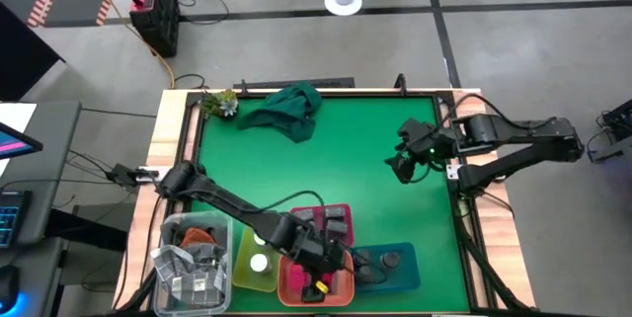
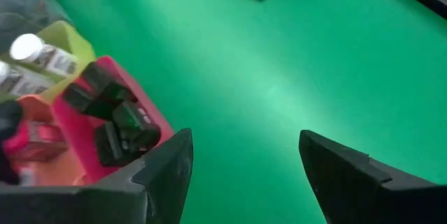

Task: Sort spices by type
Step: Put the red seasoning can into the orange bin, then move the green microfiber cloth to the left of the table

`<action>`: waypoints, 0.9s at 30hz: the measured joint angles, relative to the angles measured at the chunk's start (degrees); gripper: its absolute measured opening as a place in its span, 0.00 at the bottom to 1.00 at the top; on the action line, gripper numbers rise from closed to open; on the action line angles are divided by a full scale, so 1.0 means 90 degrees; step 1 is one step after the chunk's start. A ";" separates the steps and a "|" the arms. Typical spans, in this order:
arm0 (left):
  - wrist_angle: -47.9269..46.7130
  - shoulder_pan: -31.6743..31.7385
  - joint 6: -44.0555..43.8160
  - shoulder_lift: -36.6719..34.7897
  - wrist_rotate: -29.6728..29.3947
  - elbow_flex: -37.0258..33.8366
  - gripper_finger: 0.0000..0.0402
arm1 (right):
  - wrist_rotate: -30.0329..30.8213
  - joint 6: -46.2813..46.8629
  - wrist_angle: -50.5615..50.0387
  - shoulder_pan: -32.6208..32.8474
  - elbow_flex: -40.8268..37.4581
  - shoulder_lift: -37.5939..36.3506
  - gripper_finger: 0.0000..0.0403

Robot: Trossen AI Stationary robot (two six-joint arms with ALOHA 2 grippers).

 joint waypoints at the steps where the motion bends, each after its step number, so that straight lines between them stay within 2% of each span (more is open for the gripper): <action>1: 0.0026 -0.0014 -0.0017 0.0080 -0.0028 0.0012 0.73 | 0.0000 0.0029 0.0003 0.0048 0.0000 -0.0018 0.71; 9: -0.0257 -0.0065 -0.0094 0.0627 -0.0450 -0.0001 0.73 | 0.0007 0.0123 -0.0062 0.0270 0.0000 -0.0050 0.71; 11: -0.0417 -0.0070 -0.0128 0.0653 -0.0587 -0.0003 0.77 | 0.0007 0.0125 -0.0063 0.0265 0.0000 -0.0047 0.71; 16: -0.0538 -0.0065 -0.0170 0.0730 -0.0619 0.0035 0.94 | 0.0028 0.0142 -0.0062 0.0263 0.0000 -0.0047 0.71; 21: -0.0929 -0.0023 -0.0008 0.0475 -0.0494 0.0296 0.97 | 0.0032 0.0136 0.0059 0.0266 -0.0001 -0.0141 0.71; 24: -0.1095 -0.0026 0.0104 0.0019 -0.0922 0.0296 0.97 | 0.0032 -0.0164 0.0793 0.0268 -0.0005 -0.0515 0.71; 27: -0.0980 -0.0127 0.0167 -0.0642 -0.1866 -0.0008 0.97 | 0.0049 -0.0564 0.1933 0.0265 -0.0327 -0.1119 0.71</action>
